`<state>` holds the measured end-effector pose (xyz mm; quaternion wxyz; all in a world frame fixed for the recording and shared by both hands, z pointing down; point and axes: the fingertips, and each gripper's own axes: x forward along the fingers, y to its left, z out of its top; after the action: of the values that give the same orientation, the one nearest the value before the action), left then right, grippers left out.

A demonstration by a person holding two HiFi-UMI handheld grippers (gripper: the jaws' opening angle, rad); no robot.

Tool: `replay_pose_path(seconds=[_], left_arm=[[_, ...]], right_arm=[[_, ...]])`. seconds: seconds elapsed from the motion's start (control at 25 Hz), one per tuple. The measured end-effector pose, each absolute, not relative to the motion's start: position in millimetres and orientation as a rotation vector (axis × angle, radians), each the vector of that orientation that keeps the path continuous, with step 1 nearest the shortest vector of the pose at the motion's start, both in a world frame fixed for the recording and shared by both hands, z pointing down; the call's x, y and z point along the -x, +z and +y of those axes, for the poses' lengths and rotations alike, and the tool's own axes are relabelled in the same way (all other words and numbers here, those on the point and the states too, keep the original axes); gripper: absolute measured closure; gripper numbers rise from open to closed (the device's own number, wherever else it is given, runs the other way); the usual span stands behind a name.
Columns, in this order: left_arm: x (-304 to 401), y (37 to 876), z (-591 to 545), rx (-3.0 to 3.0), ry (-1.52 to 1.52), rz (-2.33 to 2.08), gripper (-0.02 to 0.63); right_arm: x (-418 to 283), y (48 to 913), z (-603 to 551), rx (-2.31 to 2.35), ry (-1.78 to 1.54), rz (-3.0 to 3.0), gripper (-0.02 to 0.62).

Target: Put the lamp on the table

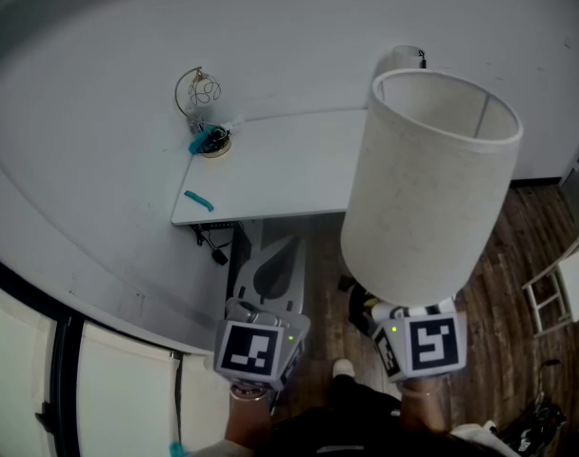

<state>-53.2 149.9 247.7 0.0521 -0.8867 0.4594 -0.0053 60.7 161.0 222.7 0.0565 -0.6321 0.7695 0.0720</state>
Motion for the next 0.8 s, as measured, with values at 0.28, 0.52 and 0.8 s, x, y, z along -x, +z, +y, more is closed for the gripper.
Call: replay_pose_path(seconds=[0.28,0.52,0.8], left_arm=[[49,251,123,2.689,-0.021,1.416,0.603],[43,251,104,2.681,-0.022,1.43,0.603],[31,253,87,2.678,-0.022,1.433,0.603]], right_arm=[[-65,225,133,1.901,0.211,2.348,0.531],[-73,227,114,1.89,0.211,2.354,0.531],[-83,230,97,1.885,0.208,2.362,0.531]])
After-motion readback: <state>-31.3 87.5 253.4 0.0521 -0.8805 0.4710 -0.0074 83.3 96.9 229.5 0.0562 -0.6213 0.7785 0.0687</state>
